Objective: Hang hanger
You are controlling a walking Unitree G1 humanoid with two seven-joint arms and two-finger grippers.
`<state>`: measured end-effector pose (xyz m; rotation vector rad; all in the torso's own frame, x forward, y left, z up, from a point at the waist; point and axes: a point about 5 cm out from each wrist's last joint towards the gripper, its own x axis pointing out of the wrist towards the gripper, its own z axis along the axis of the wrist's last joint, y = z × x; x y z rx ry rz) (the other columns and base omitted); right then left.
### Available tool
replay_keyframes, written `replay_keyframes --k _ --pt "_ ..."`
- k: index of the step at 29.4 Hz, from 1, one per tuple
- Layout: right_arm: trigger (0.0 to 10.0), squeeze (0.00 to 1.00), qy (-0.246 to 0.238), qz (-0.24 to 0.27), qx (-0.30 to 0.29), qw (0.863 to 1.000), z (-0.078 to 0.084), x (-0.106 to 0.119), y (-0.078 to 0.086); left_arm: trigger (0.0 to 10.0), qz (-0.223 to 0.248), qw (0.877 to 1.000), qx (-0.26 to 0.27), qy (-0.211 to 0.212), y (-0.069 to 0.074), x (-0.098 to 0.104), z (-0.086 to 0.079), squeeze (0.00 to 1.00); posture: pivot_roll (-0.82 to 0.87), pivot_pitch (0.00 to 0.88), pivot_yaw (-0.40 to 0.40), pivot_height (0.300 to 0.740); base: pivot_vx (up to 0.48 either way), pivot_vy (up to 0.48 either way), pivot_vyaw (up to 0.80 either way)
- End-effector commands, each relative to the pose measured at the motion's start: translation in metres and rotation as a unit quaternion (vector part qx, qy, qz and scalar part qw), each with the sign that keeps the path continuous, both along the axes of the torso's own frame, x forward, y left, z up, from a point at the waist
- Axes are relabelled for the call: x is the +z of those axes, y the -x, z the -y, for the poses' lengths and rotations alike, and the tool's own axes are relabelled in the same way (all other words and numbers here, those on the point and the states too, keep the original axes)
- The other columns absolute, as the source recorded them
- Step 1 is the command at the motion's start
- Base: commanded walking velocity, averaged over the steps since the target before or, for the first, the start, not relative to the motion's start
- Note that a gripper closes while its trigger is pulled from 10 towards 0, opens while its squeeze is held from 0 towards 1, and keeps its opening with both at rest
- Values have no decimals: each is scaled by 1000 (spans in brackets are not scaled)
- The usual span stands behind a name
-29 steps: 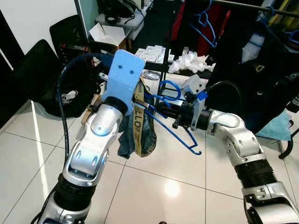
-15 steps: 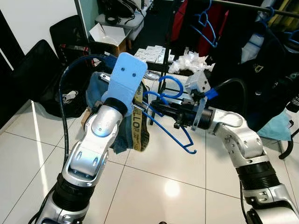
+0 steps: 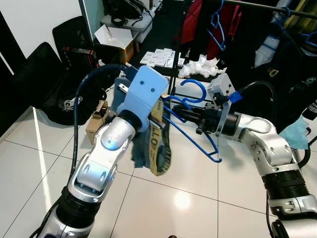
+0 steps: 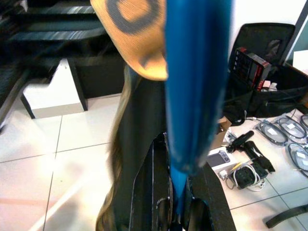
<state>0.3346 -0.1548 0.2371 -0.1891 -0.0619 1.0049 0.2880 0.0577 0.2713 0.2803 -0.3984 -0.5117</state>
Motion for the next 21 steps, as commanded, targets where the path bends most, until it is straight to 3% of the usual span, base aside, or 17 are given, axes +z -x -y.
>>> replay_keyframes --k 1,16,17,18,19,21 --pt "10000 0 4 -1 -4 1000 0 -5 0 10000 10 999 -33 -6 8 0 7 1000 -18 139 -17 740 0 0 0" --pt "10000 0 -2 4 -1 1000 0 -3 0 10000 27 996 -87 -4 17 5 11 1000 -17 140 -18 740 0 0 0" --pt "10000 0 -13 11 6 1000 5 0 2 10000 30 996 -83 0 14 9 0 1000 -16 141 -17 740 0 0 0" --pt "10000 0 -13 11 6 1000 5 0 2 10000 30 996 -83 0 14 9 0 1000 -16 141 -17 740 0 0 0" --pt "10000 0 -24 18 17 999 12 3 6 10000 33 996 -80 6 10 15 -16 1000 -11 140 -19 740 0 0 0" --pt "10000 0 -26 19 21 999 15 4 7 10000 34 996 -82 8 9 18 -21 1000 -11 140 -19 740 0 0 0"
